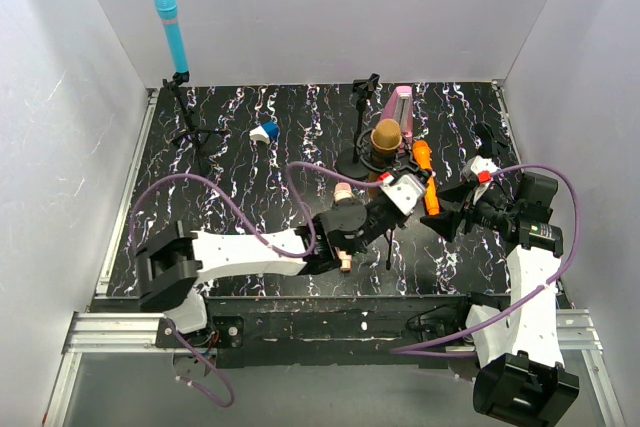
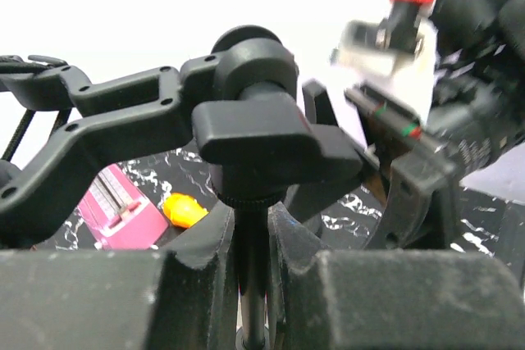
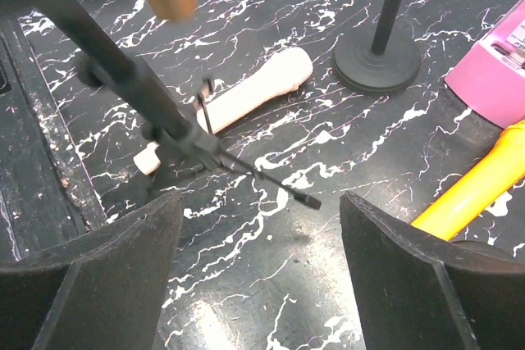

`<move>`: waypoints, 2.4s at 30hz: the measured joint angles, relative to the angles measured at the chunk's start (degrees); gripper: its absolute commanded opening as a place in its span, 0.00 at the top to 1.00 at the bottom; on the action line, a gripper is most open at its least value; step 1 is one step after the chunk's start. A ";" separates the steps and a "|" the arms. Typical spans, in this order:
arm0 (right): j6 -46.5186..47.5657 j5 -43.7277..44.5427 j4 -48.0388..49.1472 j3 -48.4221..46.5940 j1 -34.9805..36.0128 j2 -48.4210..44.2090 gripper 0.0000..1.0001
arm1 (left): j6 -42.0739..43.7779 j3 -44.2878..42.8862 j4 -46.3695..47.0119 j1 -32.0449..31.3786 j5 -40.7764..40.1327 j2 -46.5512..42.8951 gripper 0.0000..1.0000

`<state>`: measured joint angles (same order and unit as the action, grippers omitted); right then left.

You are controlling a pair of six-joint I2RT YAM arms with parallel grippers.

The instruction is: Attach the microphones to the stand

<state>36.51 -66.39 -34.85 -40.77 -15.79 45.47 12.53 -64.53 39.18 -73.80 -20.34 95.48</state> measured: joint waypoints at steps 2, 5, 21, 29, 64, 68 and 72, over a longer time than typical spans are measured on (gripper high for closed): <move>0.15 -0.09 -0.17 0.00 0.00 0.00 0.16 | 0.00 0.00 -1.79 0.15 0.87 -3.26 1.00; 0.50 -0.24 -0.48 0.00 0.00 0.00 0.16 | 0.07 0.09 -5.40 0.70 2.45 -8.92 1.00; 2.58 -1.36 -1.46 0.02 -0.26 0.50 0.16 | -1.60 10.69 -33.51 20.96 9.64 -37.77 1.00; 2.78 -1.57 -1.62 0.07 -0.28 1.20 0.16 | -0.59 16.87 -38.29 31.65 8.90 -48.61 1.00; 4.02 -3.28 -2.38 0.09 -0.28 2.25 0.16 | -9.55 30.60 -1.46 76.81 29.38 -26.27 0.79; 4.07 -3.48 -2.45 0.09 -0.28 2.27 0.16 | -10.01 32.83 0.15 76.89 28.24 -27.32 0.63; 4.20 -3.74 -2.54 0.09 -0.28 2.27 0.16 | -10.54 34.05 -0.17 77.11 27.91 -29.11 0.53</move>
<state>40.71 -70.13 -37.39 -40.69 -16.08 47.75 2.00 -30.48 39.00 3.31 7.57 66.37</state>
